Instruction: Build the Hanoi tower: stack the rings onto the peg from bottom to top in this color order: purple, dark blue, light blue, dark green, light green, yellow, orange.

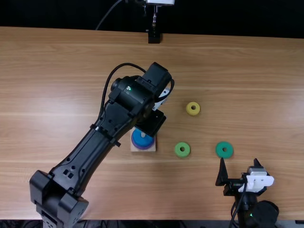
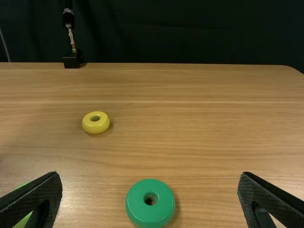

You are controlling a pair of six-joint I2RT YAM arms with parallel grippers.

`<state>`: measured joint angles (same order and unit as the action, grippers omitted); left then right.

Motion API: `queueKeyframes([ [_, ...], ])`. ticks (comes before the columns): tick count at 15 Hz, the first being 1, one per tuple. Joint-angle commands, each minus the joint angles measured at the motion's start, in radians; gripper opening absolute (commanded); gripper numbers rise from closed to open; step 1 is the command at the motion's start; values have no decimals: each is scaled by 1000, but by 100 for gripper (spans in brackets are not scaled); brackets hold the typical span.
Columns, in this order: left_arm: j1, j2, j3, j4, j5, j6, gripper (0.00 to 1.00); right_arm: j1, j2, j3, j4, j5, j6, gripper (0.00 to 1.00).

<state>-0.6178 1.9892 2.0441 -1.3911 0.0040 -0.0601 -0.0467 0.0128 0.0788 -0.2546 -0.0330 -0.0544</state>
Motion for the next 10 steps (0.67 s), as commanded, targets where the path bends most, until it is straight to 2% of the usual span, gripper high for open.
queueKeyframes([
  [1,-14,14,37,1,-2,-8,30,-8,-13,-62,-70,-2,-5,100],
  [2,-14,14,36,1,-2,-8,72,-8,-13,-62,-70,-2,-5,100],
  [3,-14,14,36,1,0,-8,100,-8,-13,-62,-70,-2,-5,100],
  [6,-11,13,37,14,-2,-6,100,-8,-13,-62,-70,-2,-5,100],
  [10,0,7,37,104,-2,-8,100,-8,-13,-62,-70,-2,-5,100],
])
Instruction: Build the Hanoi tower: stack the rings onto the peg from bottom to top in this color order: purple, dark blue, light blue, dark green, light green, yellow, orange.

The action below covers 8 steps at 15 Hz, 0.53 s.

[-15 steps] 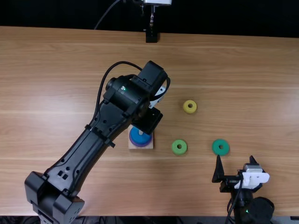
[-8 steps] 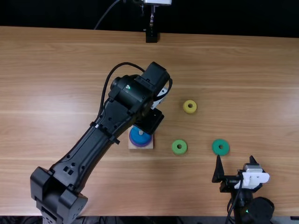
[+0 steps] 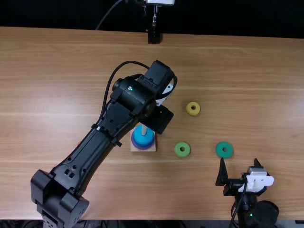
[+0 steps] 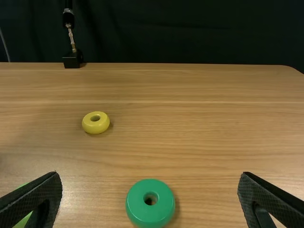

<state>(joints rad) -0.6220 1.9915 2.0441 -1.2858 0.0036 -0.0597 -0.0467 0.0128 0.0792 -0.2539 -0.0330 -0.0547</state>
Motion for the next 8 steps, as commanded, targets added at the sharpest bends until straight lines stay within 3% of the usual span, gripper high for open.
queueKeyframes([
  [1,7,0,37,27,-2,-8,100,-8,-13,-62,-71,-2,-4,100],
  [5,57,-7,44,133,-5,-7,100,-8,-13,-62,-71,-2,-4,100],
  [8,130,-22,85,139,-20,1,100,-8,-13,-62,-71,-2,-4,100],
])
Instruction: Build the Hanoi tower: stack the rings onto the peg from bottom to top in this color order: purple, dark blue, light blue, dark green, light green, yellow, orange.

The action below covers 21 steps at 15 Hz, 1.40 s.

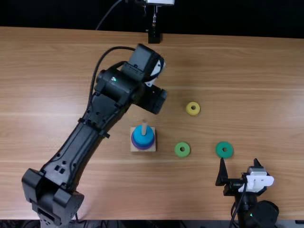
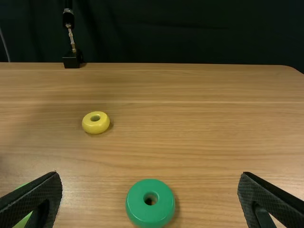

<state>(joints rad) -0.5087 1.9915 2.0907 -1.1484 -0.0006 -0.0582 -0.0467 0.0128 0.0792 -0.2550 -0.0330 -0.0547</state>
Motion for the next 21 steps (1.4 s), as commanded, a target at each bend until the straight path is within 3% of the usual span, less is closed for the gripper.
queueKeyframes([
  [1,52,-25,42,2,-16,1,100,-8,-13,-62,-70,0,-4,100],
  [5,210,-189,-78,90,-20,5,100,-8,-13,-62,-70,-2,-4,100],
  [9,308,-464,-506,434,-22,5,100,-8,-13,-62,-70,-2,-4,100],
  [12,338,-657,-765,681,-25,7,100,-8,-13,-62,-70,-2,-4,100],
  [14,401,-815,-899,705,-47,7,100,-8,-13,-62,-70,-2,-4,100],
  [16,463,-982,-1041,707,-47,7,100,-8,-13,-62,-70,-2,-4,100],
  [21,464,-1370,-1374,734,-47,8,100,-8,-13,-62,-70,-2,-4,100],
])
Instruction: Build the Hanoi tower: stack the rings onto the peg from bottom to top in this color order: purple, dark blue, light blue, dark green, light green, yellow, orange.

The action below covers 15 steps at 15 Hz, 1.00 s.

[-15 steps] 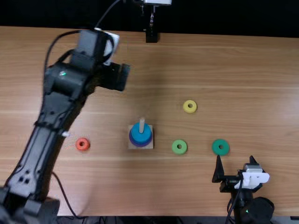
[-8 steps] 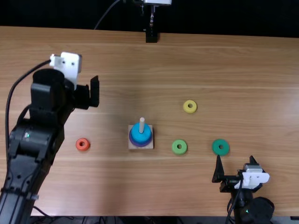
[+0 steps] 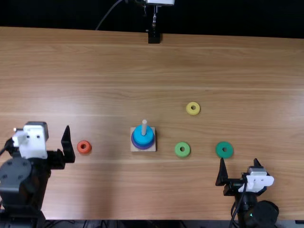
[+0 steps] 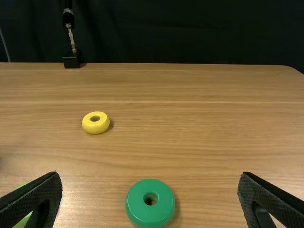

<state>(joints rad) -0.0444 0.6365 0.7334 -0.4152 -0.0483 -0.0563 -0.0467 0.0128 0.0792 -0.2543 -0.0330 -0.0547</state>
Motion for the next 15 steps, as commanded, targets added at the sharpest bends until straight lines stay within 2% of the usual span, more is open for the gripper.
queueKeyframes([
  [1,1,-113,-92,34,2,7,100,-8,-13,-62,-71,-2,-4,100],
  [5,-5,-451,-384,65,10,7,100,-8,-13,-61,-71,-2,-4,100],
  [10,-25,-586,-546,67,13,5,100,-8,-13,-61,-71,-2,-4,100],
  [15,-18,-636,-634,65,13,5,100,-8,-13,-62,-71,-2,-4,100],
])
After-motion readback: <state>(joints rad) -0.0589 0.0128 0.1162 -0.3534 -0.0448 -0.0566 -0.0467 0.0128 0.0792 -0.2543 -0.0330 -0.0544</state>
